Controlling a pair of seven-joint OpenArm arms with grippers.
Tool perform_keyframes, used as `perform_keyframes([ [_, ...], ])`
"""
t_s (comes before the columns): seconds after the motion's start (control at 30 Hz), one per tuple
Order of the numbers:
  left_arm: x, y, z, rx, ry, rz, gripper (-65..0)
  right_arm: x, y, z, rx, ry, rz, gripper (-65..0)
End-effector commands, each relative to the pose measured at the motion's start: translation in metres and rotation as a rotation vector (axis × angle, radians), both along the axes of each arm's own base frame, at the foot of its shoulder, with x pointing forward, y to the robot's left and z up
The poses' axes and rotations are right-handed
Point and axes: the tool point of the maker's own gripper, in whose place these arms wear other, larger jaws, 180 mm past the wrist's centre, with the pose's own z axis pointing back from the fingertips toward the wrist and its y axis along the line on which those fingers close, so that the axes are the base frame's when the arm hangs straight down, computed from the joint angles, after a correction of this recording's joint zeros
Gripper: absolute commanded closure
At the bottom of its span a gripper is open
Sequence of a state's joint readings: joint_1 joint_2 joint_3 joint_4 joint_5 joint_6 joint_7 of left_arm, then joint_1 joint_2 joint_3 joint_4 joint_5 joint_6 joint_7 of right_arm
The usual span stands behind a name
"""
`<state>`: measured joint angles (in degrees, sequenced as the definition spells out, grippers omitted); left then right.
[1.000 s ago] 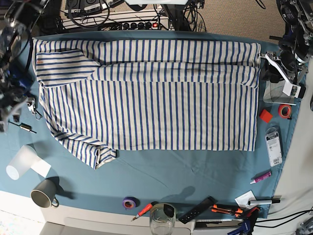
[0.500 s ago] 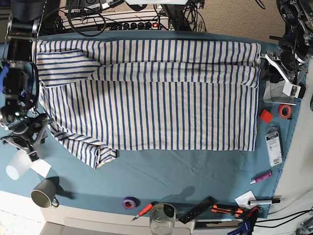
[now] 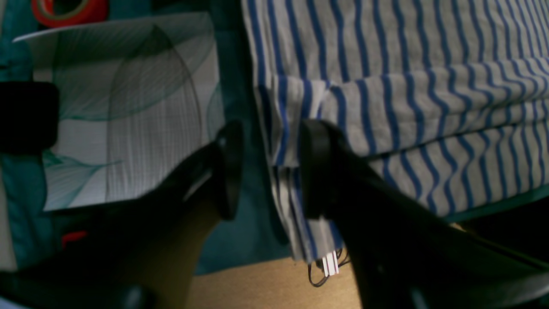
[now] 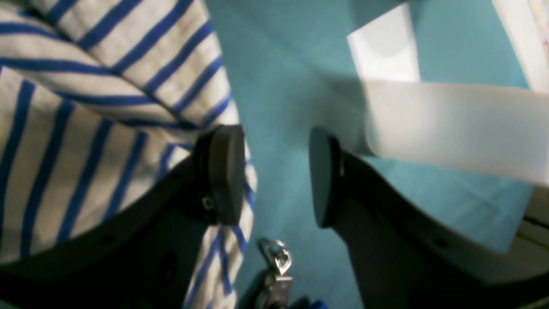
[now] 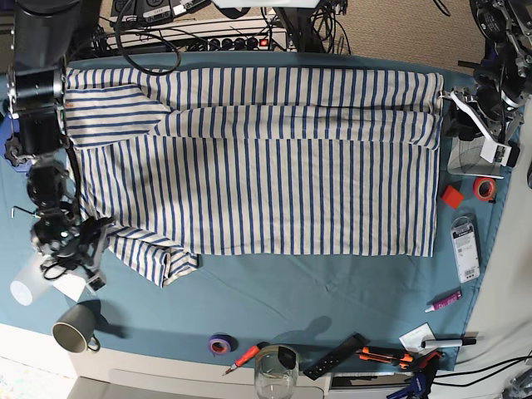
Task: Fold the T-shirt properly
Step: 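Move the right gripper to the shirt's hem corner and grasp it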
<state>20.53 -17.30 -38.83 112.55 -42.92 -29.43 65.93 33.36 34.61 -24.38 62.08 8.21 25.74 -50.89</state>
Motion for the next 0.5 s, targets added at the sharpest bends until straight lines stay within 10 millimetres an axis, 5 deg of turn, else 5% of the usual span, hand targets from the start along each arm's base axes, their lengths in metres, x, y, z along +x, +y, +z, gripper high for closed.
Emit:
perform_keyframes([
  [0.0, 0.005, 0.002, 0.010, 0.007, -0.036, -0.007, -23.1, 0.013, -0.003, 0.018, -0.011, -0.044, 0.002, -25.1],
  [0.27, 0.005, 0.002, 0.010, 0.007, -0.036, -0.007, -23.1, 0.009, 0.019, -0.003, -0.012, 0.032, 0.015, -25.0],
  [0.47, 0.005, 0.002, 0.010, 0.008, -0.037, -0.007, -23.1, 0.007, 0.001, 0.000, -0.107, 0.039, 0.010, -25.0],
])
